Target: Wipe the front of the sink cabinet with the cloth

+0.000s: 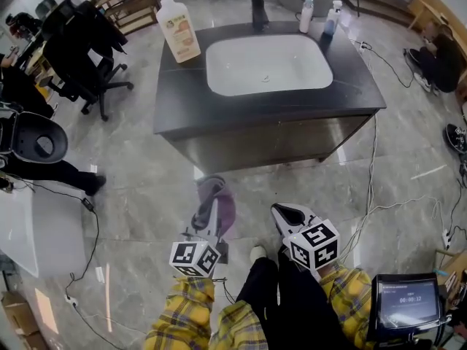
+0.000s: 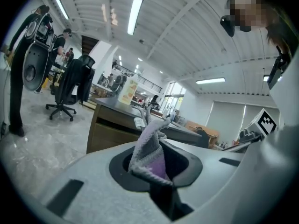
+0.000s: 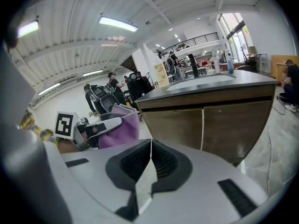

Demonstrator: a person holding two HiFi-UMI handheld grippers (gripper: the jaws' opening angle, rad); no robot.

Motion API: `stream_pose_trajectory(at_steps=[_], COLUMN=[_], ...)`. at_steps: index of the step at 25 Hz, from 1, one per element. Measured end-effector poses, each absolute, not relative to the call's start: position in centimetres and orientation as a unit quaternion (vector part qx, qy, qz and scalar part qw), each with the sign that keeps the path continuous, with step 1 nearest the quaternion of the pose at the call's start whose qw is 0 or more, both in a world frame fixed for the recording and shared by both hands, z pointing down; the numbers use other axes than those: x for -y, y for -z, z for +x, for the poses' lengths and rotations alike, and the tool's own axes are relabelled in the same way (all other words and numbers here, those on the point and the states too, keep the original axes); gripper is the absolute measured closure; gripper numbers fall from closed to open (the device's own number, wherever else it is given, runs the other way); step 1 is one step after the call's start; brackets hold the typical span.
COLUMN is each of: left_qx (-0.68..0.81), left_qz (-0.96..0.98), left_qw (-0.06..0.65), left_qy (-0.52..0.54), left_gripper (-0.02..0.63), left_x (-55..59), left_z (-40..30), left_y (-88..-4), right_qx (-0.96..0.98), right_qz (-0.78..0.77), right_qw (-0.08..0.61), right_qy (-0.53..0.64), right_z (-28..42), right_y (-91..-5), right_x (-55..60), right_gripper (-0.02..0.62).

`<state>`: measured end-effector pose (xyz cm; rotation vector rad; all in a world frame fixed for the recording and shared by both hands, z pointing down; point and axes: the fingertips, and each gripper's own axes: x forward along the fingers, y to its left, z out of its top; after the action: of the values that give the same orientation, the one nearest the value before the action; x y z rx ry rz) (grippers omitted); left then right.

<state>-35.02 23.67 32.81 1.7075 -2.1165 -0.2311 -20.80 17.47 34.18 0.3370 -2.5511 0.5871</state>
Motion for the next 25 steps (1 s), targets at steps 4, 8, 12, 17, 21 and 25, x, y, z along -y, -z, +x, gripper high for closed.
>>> stream_pose_trajectory(at_steps=[4,8,12,17,21,25], left_qx=[0.764,0.769,0.777,0.797,0.807,0.816], left_qz=[0.605,0.599,0.593,0.57,0.554,0.542], left_qw=[0.212,0.215,0.206,0.2,0.203,0.2], left_qy=[0.07,0.068,0.05,0.031,0.03,0.029], left_gripper=[0.555,0.555,0.555,0.555,0.555,0.555], left_x=[-23.7,-23.9,-23.5,-23.1,-22.3,-21.3], left_z=[-35.9,-37.0,-38.6,-41.2,-43.2,-45.4], left_y=[-34.5,-35.6,-36.9,-39.1,-40.6,-41.5], right_qx=[0.935,0.935,0.936,0.935,0.934,0.933], right_qz=[0.118,0.11,0.096,0.084,0.075,0.069], right_qw=[0.255,0.256,0.262,0.269,0.273,0.276], right_qy=[-0.218,-0.218,-0.213,-0.217,-0.219,-0.218], right_z=[-21.7,-23.2,-24.9,-26.6,-27.8,-29.2], right_y=[-35.8,-37.0,-38.4,-40.1,-41.3,-42.4], right_x=[-16.8,-16.4,-16.2,-15.6,-14.8,-13.7], right_gripper=[0.589,0.589,0.589,0.589,0.589,0.589])
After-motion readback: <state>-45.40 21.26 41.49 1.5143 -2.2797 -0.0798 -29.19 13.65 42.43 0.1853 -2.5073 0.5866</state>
